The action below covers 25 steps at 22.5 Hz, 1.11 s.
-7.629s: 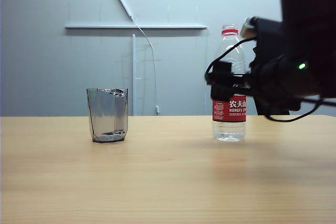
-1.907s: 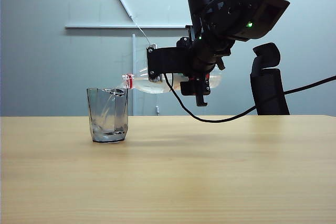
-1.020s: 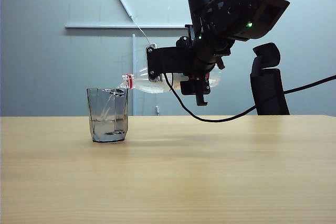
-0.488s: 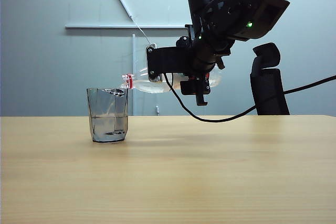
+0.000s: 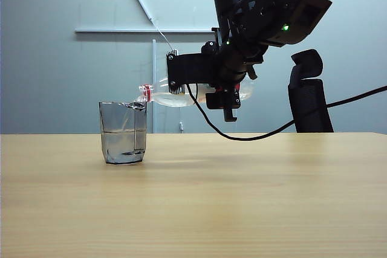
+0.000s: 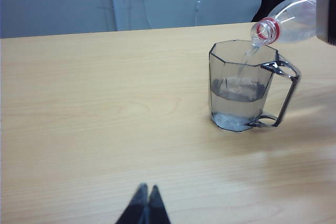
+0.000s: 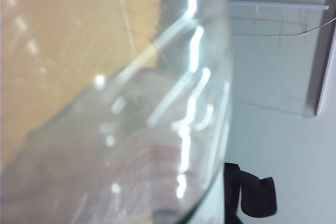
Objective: Pick up the mineral water bottle on the table and pour water into the mug until it's half full.
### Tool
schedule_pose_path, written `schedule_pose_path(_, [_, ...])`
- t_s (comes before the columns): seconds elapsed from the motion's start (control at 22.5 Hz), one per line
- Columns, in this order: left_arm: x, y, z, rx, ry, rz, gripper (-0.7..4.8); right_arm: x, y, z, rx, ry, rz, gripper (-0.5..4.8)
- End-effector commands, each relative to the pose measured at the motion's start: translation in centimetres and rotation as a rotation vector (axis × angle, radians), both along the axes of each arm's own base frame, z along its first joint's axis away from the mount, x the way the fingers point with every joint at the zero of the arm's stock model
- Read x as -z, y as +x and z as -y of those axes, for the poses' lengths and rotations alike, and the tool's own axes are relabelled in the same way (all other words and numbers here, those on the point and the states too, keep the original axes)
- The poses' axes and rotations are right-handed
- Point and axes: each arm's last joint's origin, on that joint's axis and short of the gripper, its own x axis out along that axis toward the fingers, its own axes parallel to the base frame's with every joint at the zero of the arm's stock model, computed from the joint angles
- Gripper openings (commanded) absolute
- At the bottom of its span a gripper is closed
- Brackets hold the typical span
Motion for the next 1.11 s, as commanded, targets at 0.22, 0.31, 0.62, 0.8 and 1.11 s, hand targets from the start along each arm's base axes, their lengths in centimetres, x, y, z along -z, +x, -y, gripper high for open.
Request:
schedule_pose_path(0.22, [-0.2,0.0,0.0,-0.001,-0.007,0.015,-0.02,-1.2,-0.1,-0.3,0.005,0.089,0.043,2.78])
schedule_pose_path(0.31, [-0.2,0.0,0.0,-0.001,-0.007,0.014,-0.02,-1.2,-0.1,-0.3,0.008,0.097,0.041,2.78])
schedule_pose_path(0.62, [-0.2,0.0,0.0,-0.001,-0.007,0.014,-0.02,-1.5,-0.2,-0.3,0.035,0.167,0.036,2.78])
schedule_pose_path(0.8, [-0.2,0.0,0.0,-0.001,-0.007,0.014,-0.02,-2.0,-0.4,-0.3,0.050,0.257,0.029,2.77])
schedule_pose_path(1.11, [-0.2,0.0,0.0,-0.001,-0.007,0.015,-0.02,-4.6,-1.2,0.2,0.087,0.550,0.004,2.74])
